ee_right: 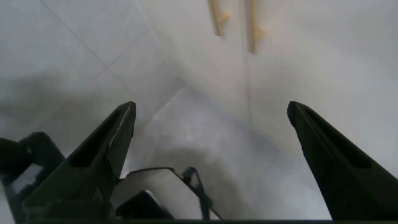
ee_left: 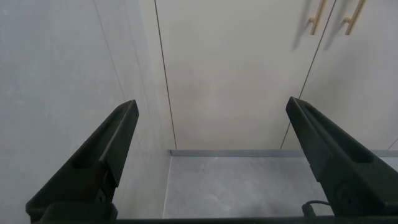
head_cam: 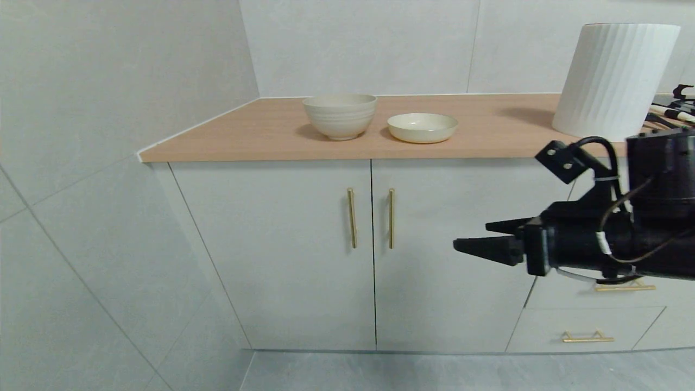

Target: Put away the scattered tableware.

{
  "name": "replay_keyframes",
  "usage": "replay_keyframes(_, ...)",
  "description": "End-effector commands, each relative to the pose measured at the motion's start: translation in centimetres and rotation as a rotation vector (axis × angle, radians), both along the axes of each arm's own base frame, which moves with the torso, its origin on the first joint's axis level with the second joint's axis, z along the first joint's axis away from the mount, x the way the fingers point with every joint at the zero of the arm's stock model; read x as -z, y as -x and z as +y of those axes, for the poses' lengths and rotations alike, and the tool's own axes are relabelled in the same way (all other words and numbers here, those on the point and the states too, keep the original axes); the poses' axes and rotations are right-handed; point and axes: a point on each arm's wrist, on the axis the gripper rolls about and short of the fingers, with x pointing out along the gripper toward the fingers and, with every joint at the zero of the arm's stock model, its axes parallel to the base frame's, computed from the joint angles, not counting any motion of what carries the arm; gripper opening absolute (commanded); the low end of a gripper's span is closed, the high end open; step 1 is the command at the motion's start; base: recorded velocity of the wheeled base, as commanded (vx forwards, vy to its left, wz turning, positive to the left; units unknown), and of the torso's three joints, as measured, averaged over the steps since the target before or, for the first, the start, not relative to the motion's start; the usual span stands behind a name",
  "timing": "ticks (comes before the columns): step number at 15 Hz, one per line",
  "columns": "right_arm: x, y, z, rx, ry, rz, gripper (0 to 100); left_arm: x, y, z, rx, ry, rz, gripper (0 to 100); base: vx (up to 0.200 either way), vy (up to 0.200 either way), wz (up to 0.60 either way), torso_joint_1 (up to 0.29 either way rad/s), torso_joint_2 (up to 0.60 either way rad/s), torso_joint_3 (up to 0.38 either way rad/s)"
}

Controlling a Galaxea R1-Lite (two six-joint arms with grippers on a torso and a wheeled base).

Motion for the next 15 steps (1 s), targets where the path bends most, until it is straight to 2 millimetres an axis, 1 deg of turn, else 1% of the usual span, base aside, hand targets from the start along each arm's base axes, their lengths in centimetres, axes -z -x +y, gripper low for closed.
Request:
replay_keyframes(1,2.3,-3.8,3.8,-0.033,0.007,0.091,100,0.0,0.0,0.0,0.0,0.0,0.0,100,0.0,0.0,0.0,0.0,0.0,0.0)
replay_keyframes(2,2.3,-4.8,4.4,-0.026,-0.008,0.102,100,0.0,0.0,0.0,0.0,0.0,0.0,100,0.0,0.0,0.0,0.0,0.0,0.0)
replay_keyframes(4,2.6,-5.5,5.6,-0.043,-0.014,0.106,100,0.0,0.0,0.0,0.0,0.0,0.0,100,0.0,0.0,0.0,0.0,0.0,0.0)
replay_keyframes(5,3.2,-5.8,6.4,-0.058,-0.019,0.099,100,0.0,0.0,0.0,0.0,0.0,0.0,100,0.0,0.0,0.0,0.0,0.0,0.0)
replay_keyframes(7,4.7,-7.3,7.4,-0.045,-0.062,0.085,100,0.0,0.0,0.0,0.0,0.0,0.0,100,0.0,0.0,0.0,0.0,0.0,0.0)
replay_keyframes(8,5.1,-7.9,7.7,-0.037,-0.097,0.069,100,0.0,0.0,0.0,0.0,0.0,0.0,100,0.0,0.0,0.0,0.0,0.0,0.0)
replay_keyframes(11,7.0,-9.7,8.7,-0.027,-0.156,0.026,100,0.0,0.0,0.0,0.0,0.0,0.0,100,0.0,0.0,0.0,0.0,0.0,0.0)
replay_keyframes(12,7.7,-10.3,8.7,-0.019,-0.163,0.019,100,0.0,0.0,0.0,0.0,0.0,0.0,100,0.0,0.0,0.0,0.0,0.0,0.0)
replay_keyframes(15,8.7,-11.7,9.0,0.003,-0.2,0.036,100,0.0,0.0,0.0,0.0,0.0,0.0,100,0.0,0.0,0.0,0.0,0.0,0.0)
